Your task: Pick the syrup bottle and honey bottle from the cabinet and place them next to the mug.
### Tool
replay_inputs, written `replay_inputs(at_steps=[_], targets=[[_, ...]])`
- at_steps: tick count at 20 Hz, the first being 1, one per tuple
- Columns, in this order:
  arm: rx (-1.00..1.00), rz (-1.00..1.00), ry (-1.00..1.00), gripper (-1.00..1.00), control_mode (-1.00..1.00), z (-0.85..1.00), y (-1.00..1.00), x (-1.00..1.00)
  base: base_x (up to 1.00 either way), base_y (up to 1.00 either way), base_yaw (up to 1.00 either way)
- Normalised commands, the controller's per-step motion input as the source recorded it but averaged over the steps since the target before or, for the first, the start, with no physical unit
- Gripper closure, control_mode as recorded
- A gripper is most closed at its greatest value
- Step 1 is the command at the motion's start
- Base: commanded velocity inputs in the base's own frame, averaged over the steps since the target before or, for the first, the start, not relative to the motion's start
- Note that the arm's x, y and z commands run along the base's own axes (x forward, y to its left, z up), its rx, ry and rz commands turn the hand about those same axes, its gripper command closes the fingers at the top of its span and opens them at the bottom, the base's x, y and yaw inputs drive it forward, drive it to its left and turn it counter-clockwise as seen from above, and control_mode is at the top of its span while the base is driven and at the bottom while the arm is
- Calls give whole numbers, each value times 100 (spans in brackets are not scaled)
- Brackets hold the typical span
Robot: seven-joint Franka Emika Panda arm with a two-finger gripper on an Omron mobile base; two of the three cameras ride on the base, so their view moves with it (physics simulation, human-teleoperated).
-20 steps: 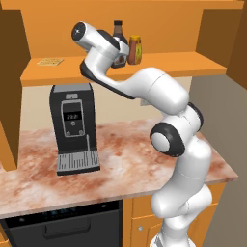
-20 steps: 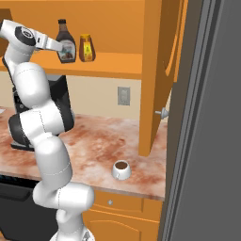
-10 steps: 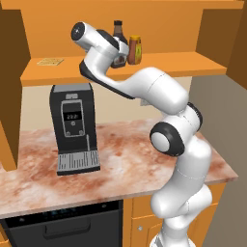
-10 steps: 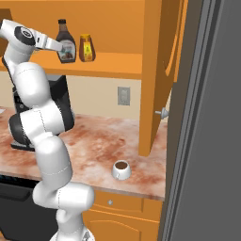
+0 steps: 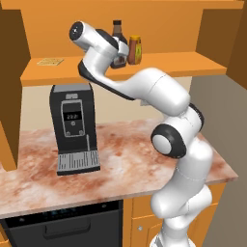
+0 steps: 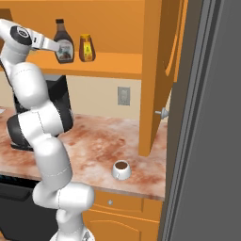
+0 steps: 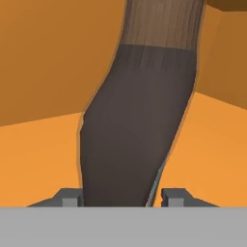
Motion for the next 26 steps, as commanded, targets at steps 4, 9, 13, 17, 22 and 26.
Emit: replay_inputs(at_steps=[4,9,13,17,22,26], targets=[[0,0,-7,100,-100,0,0,-66,0,0,0],[0,0,-8,100,-100,0,0,-97,0,0,0],[1,0,-8,100,-100,-1,-1,-100,0,0,0],[0,0,-3,100,-100,-9,-16,-100,0,0,0],[0,0,0,100,-100,-16,-31,-99,0,0,0],[0,0,0,100,-100,-26,-32,-88,0,0,0]])
